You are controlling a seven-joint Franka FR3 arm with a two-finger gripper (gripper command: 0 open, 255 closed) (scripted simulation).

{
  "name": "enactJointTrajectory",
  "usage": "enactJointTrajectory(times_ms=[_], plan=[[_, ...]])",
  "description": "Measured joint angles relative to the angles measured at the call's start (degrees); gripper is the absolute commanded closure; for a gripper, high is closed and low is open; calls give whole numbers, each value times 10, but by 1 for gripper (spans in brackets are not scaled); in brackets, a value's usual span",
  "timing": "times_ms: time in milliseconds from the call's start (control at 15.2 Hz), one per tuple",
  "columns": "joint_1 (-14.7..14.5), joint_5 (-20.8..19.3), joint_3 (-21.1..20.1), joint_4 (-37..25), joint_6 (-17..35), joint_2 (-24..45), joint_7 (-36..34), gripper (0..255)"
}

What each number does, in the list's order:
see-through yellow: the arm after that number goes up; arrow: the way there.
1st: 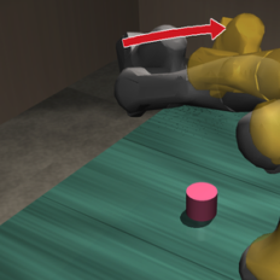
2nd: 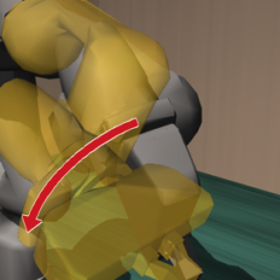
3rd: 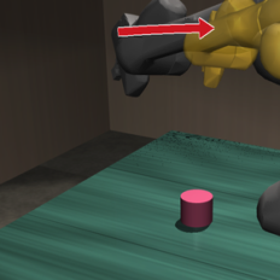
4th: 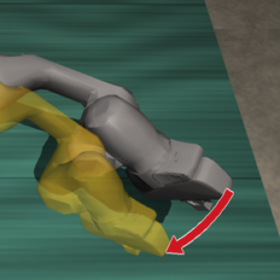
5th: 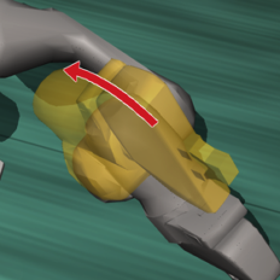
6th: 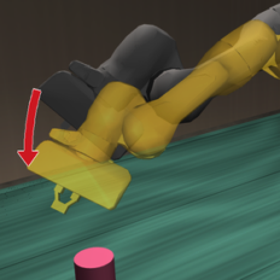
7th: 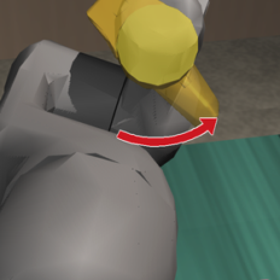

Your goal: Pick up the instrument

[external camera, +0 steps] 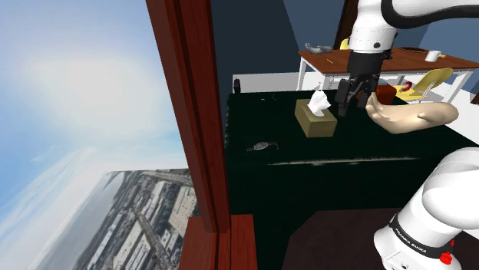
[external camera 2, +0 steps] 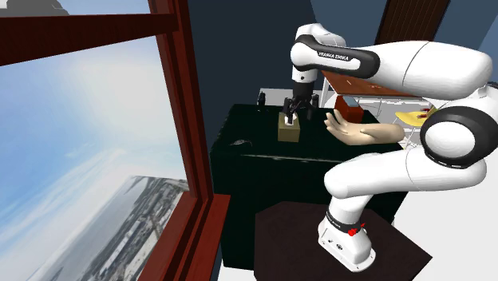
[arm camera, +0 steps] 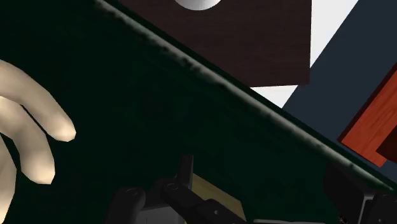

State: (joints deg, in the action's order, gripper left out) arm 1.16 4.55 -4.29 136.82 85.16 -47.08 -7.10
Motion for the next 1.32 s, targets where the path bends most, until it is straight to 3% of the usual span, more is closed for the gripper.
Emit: enactJointTrajectory(times_ms=[198,594,1320], plan=[[-5,2,-15,-9,13,25,-6,0],[-22,-1,-84,-61,65,147,-41,0],[-46,-82,-196,-218,101,399,-127,0]])
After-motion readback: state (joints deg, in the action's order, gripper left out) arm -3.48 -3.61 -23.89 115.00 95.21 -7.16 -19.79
